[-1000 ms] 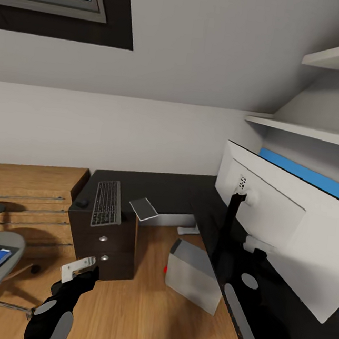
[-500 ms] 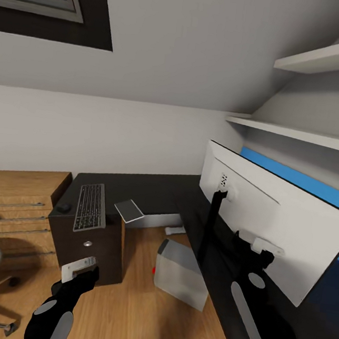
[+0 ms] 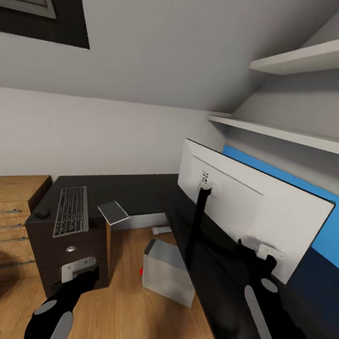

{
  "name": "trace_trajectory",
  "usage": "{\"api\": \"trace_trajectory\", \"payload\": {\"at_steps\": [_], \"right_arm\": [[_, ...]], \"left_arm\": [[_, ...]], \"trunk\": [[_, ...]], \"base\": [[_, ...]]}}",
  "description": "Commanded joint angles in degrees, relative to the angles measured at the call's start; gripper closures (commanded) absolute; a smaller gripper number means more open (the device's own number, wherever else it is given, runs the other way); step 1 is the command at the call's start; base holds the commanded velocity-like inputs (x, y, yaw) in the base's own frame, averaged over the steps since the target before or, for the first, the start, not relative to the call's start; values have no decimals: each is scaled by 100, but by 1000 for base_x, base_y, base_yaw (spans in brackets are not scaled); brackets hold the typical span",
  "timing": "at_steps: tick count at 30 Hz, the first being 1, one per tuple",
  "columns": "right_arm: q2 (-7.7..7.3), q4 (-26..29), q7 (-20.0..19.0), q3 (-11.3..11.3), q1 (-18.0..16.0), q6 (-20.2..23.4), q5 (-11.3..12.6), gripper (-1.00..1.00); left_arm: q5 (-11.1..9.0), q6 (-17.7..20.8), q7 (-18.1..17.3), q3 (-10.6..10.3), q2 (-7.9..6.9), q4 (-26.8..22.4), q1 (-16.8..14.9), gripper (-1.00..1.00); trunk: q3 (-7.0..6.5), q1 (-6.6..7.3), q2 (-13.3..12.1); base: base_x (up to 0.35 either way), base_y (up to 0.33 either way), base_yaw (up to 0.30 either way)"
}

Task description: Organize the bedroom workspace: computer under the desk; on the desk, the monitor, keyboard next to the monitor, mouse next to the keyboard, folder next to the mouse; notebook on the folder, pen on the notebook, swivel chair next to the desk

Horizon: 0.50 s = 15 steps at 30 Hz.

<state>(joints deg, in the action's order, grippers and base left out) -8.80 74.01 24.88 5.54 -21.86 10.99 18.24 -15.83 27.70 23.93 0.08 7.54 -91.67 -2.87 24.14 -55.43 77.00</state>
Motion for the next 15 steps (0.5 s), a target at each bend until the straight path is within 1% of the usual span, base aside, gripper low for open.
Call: {"api": "trace_trajectory", "payload": {"at_steps": [1, 4, 7, 11, 15], "right_arm": [[-18, -79, -104, -70, -9, 18, 31, -100], [-75, -177, -212, -128, -11, -29, 18, -100], [-98, -237, -243, -139, -11, -134, 14, -100], [-98, -302, -259, -111, -12, -285, 14, -100], [-93, -316, -262, -93, -12, -330, 18, -100]], "left_arm": [[-60, 16, 41, 0, 2, -9, -3, -100], [-60, 16, 41, 0, 2, -9, -3, -100], [-60, 16, 41, 0, 2, -9, -3, -100], [-60, 16, 41, 0, 2, -9, -3, -100], [-60, 16, 41, 0, 2, -9, -3, -100]], "trunk": [[7, 0, 5], [7, 0, 5], [6, 0, 5], [6, 0, 5], [6, 0, 5]], "base": [[0, 0, -151], [0, 0, -78], [0, 0, -32], [0, 0, -11], [0, 0, -3]]}}
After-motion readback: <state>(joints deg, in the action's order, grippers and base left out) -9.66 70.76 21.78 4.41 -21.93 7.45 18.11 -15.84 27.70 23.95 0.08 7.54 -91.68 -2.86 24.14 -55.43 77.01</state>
